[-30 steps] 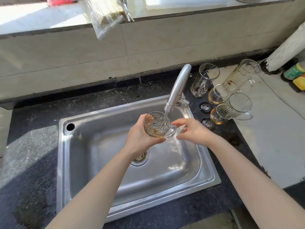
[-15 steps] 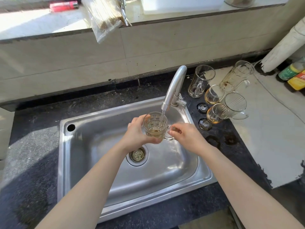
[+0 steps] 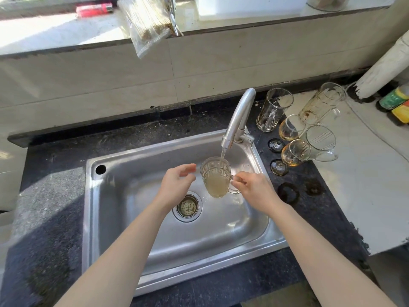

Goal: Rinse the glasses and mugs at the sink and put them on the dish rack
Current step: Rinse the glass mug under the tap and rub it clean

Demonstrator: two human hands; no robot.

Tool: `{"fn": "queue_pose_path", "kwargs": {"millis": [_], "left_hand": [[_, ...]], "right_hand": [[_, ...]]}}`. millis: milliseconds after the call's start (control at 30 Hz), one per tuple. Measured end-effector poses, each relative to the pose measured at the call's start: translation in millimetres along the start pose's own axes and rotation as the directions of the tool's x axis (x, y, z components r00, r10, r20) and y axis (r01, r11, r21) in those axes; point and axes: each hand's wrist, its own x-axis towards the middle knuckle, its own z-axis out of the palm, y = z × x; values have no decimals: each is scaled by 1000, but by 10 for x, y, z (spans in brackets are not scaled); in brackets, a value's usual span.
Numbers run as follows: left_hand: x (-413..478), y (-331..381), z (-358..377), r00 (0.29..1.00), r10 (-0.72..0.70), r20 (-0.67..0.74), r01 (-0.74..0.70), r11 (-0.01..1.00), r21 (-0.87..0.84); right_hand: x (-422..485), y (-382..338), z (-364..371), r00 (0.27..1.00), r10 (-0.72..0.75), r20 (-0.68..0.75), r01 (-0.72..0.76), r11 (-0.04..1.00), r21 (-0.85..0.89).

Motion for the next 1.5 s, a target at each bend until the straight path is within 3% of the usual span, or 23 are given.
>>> {"fn": "queue_pose_path", "kwargs": {"millis": [433,533,667,767,933,967,1033,1067,1100,1167,1233,1300,1333,1367,1433,1467,1500], "left_hand": [[5,0,107,1000,-3,-3,3,999,-38],[17,-17,43,993,3,115,8,995,-100],[73,-65,34,950,152,271,-173,984,53],[141,-29,90,932,252,260,-289,950,114],[194,140,87,918,321,232,-370,905,210],[206,162,81,917,334,218,-383,891,244],[253,179,65,912,361,194,-407,855,322],[279,190,57,904,380,194,-426,831,359],[304,201,50,895,398,203,-447,808,384],[341,240,28,869,432,240,-494,777,390],[367,279,16,829,475,296,-559,715,418],[386,308,30,782,515,350,-622,619,478],[393,314,40,770,528,359,-637,592,495],[399,315,47,759,541,363,-648,570,505],[418,294,58,719,568,401,-687,493,534],[426,274,56,693,579,429,-709,438,553],[436,252,47,673,590,445,-722,394,570]], "right_hand": [[-90,-43,54,1000,-16,-24,17,999,32],[-91,-2,32,999,-30,-43,35,993,111],[-45,-12,1,1000,-27,2,25,963,267],[-28,-15,-41,995,13,94,-48,922,385],[-11,-77,-155,978,66,200,-140,913,384],[-14,-94,-213,979,84,188,-147,924,353],[-65,-183,-344,999,37,-37,-28,975,219],[-82,-235,-387,982,-97,-159,120,983,142],[-83,-292,-392,946,-261,-192,277,959,62],[-8,-378,-317,903,-425,65,430,892,-142],[117,-430,-223,866,-370,336,490,758,-430],[248,-429,-158,853,-330,405,520,609,-599],[265,-454,-121,869,-302,391,489,635,-598],[258,-473,-58,898,-250,364,420,735,-532],[208,-549,61,934,-99,342,170,968,-183],[181,-584,88,932,-72,356,95,994,-48],[179,-581,103,923,-86,374,111,993,-45]]}}
